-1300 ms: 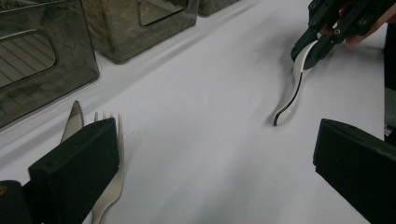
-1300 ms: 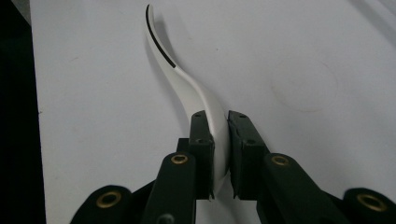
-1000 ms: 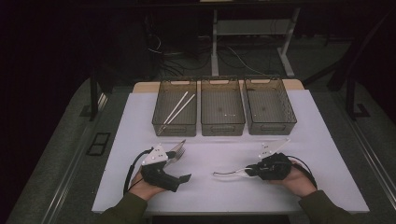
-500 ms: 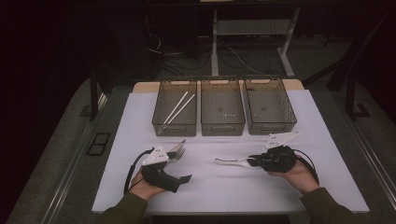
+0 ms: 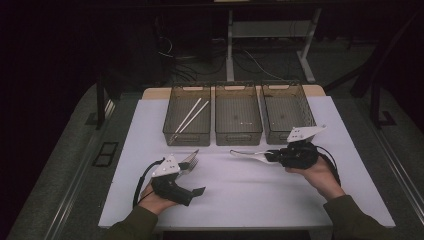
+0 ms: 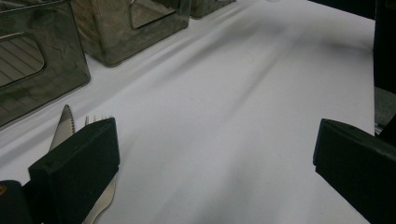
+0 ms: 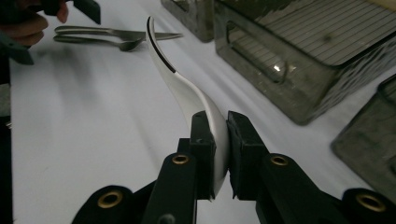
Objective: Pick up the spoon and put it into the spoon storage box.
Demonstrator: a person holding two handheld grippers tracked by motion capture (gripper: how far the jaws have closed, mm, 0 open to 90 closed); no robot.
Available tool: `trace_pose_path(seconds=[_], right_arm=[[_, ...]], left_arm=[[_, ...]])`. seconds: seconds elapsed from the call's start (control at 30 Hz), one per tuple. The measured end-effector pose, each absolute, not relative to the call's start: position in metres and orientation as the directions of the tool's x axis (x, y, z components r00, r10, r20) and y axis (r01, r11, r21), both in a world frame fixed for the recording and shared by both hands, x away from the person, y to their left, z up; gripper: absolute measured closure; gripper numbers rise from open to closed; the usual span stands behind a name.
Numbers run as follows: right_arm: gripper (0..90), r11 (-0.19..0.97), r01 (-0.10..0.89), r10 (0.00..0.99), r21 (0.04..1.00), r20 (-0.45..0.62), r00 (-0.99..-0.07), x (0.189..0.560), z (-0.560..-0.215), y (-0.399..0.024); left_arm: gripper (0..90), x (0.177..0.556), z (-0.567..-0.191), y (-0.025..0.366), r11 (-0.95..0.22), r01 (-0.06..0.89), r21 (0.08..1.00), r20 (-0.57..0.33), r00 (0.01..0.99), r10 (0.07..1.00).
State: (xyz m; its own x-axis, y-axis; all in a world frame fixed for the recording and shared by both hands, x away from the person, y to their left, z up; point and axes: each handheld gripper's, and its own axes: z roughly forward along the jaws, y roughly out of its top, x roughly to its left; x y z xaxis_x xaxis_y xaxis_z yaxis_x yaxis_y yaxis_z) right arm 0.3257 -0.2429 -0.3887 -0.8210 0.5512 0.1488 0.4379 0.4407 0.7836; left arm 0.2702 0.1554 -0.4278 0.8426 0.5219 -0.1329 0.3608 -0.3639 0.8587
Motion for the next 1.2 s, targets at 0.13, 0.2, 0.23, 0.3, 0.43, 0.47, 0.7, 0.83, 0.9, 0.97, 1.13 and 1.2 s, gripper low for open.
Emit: trace_pose_path(seconds=[0.13, 0.2, 0.23, 0.3, 0.43, 0.47, 0.7, 0.83, 0.9, 0.97, 1.13, 1.2], right_arm=[[81.0, 0.426, 0.434, 0.562, 0.794, 0.144, -0.814, 0.335, -0.383, -0.243], [81.0, 0.422, 0.43, 0.565, 0.798, 0.14, -0.813, 0.339, -0.38, -0.242], [81.0, 0.421, 0.427, 0.566, 0.8, 0.135, -0.813, 0.341, -0.378, -0.241], [81.0, 0.414, 0.422, 0.57, 0.807, 0.131, -0.811, 0.346, -0.374, -0.241], [81.0, 0.416, 0.418, 0.59, 0.807, 0.11, -0.8, 0.357, -0.37, -0.24], [81.0, 0.411, 0.42, 0.595, 0.809, 0.111, -0.796, 0.359, -0.369, -0.24], [80.9, 0.412, 0.408, 0.621, 0.815, 0.077, -0.78, 0.376, -0.364, -0.235], [81.0, 0.417, 0.402, 0.632, 0.815, 0.058, -0.772, 0.387, -0.364, -0.23], [81.0, 0.413, 0.398, 0.633, 0.819, 0.056, -0.772, 0.393, -0.364, -0.226], [81.0, 0.407, 0.402, 0.638, 0.82, 0.06, -0.768, 0.399, -0.364, -0.222], [80.9, 0.418, 0.403, 0.64, 0.815, 0.051, -0.767, 0.411, -0.363, -0.211], [80.9, 0.429, 0.399, 0.639, 0.811, 0.04, -0.768, 0.416, -0.363, -0.206]], left_arm=[[0.0, 0.269, -0.427, 0.155, -0.367, 0.357, 0.859, -0.13, 0.845, 0.518], [0.0, 0.27, -0.428, 0.155, -0.366, 0.358, 0.859, -0.132, 0.845, 0.518], [0.0, 0.27, -0.428, 0.155, -0.368, 0.357, 0.859, -0.131, 0.846, 0.516], [0.0, 0.27, -0.428, 0.154, -0.366, 0.359, 0.859, -0.134, 0.847, 0.515], [0.0, 0.27, -0.428, 0.154, -0.369, 0.357, 0.858, -0.135, 0.85, 0.509], [0.0, 0.27, -0.428, 0.154, -0.367, 0.357, 0.859, -0.136, 0.85, 0.509], [0.0, 0.27, -0.428, 0.154, -0.364, 0.359, 0.859, -0.14, 0.85, 0.509], [0.0, 0.27, -0.428, 0.154, -0.363, 0.361, 0.859, -0.142, 0.849, 0.509], [0.0, 0.27, -0.429, 0.154, -0.361, 0.362, 0.859, -0.143, 0.848, 0.51], [0.0, 0.271, -0.429, 0.154, -0.363, 0.361, 0.859, -0.142, 0.849, 0.508], [0.0, 0.27, -0.429, 0.153, -0.366, 0.36, 0.858, -0.142, 0.852, 0.504], [0.0, 0.27, -0.429, 0.153, -0.364, 0.361, 0.859, -0.144, 0.851, 0.505]])
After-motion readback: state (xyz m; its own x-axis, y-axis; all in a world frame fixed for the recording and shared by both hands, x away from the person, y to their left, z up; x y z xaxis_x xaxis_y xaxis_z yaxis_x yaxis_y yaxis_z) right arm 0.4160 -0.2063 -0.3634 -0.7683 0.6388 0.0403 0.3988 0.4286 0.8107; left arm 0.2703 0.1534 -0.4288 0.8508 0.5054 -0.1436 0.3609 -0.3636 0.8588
